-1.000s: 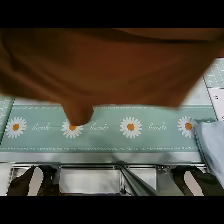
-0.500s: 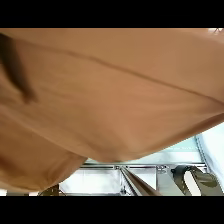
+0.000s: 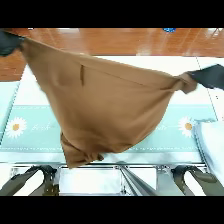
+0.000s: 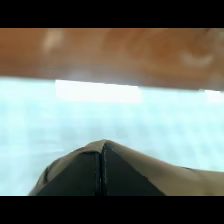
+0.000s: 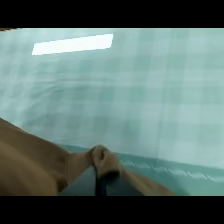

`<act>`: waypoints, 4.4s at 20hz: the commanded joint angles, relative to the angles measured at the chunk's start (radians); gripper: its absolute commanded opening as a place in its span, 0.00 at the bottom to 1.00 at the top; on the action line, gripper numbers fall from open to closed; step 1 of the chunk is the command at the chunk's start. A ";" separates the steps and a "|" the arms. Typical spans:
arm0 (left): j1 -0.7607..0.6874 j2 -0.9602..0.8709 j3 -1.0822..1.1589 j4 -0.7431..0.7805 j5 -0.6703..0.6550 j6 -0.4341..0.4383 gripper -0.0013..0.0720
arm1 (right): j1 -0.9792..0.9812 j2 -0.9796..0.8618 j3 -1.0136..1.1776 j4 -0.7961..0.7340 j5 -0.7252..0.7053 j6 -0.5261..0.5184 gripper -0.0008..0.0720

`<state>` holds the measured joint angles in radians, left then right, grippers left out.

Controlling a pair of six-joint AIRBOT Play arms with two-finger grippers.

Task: Fold the shirts.

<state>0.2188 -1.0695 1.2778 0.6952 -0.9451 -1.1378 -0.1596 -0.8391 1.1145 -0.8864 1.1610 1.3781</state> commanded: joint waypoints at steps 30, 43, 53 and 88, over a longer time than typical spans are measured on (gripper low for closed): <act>0.315 -0.177 -0.702 0.265 -0.321 -0.240 0.71 | -0.380 -0.288 -0.450 0.073 0.068 -0.167 0.56; 0.099 -0.212 -0.660 0.240 -0.188 -0.185 0.04 | -0.336 -0.349 -0.547 0.053 -0.011 -0.163 0.56; 0.099 -0.211 -0.648 0.237 -0.212 -0.182 0.04 | 0.006 -0.604 -0.362 0.298 -0.164 -0.164 0.13; 0.048 0.336 -0.018 0.375 -0.214 -0.243 0.04 | -0.038 0.132 0.115 -0.118 0.186 0.040 0.04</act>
<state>0.2695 -0.6415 1.3926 1.0935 -1.2064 -1.3773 -0.1967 -0.6609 1.4406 -1.0367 1.4830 1.4544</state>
